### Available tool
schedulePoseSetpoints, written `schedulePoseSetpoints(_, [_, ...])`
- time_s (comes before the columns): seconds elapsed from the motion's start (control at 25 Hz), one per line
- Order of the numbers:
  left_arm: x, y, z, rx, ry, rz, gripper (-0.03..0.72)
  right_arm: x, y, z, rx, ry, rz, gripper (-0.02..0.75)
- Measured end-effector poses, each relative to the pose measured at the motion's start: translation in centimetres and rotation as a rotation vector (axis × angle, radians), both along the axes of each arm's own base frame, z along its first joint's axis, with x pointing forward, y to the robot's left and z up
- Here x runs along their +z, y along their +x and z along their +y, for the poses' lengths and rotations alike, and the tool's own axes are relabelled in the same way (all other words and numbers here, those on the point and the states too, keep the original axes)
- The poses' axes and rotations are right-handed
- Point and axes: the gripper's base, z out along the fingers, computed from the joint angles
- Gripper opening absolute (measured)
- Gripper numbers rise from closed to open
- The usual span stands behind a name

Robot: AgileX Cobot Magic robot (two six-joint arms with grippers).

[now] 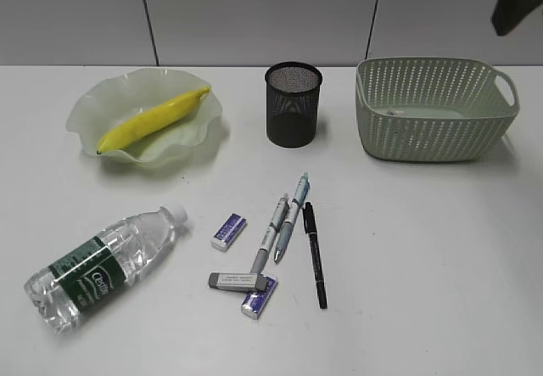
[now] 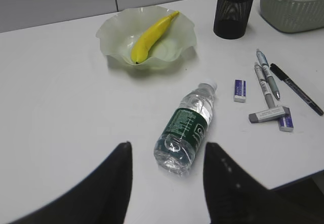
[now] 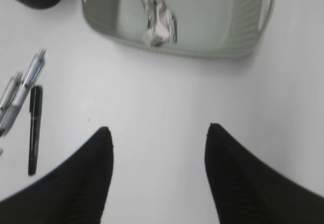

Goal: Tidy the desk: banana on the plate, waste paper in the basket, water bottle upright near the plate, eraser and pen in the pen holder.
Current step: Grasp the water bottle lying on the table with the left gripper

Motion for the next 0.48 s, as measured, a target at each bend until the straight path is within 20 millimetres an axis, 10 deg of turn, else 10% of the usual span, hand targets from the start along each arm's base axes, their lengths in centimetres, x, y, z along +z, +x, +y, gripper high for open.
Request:
schedulePoseSetpoints(0.16, [0.0, 0.1, 0.0, -0.001, 0.0, 0.009, 0.345, 1.0, -8.2, -1.7, 0.01, 0.016, -0.005, 0.423])
schedulePoseSetpoints(0.48, [0.0, 2.3, -0.6, -0.004, 0.025, 0.14, 0.345, -4.4, -24.2, -5.2, 0.043, 0.054, -0.118, 0.37])
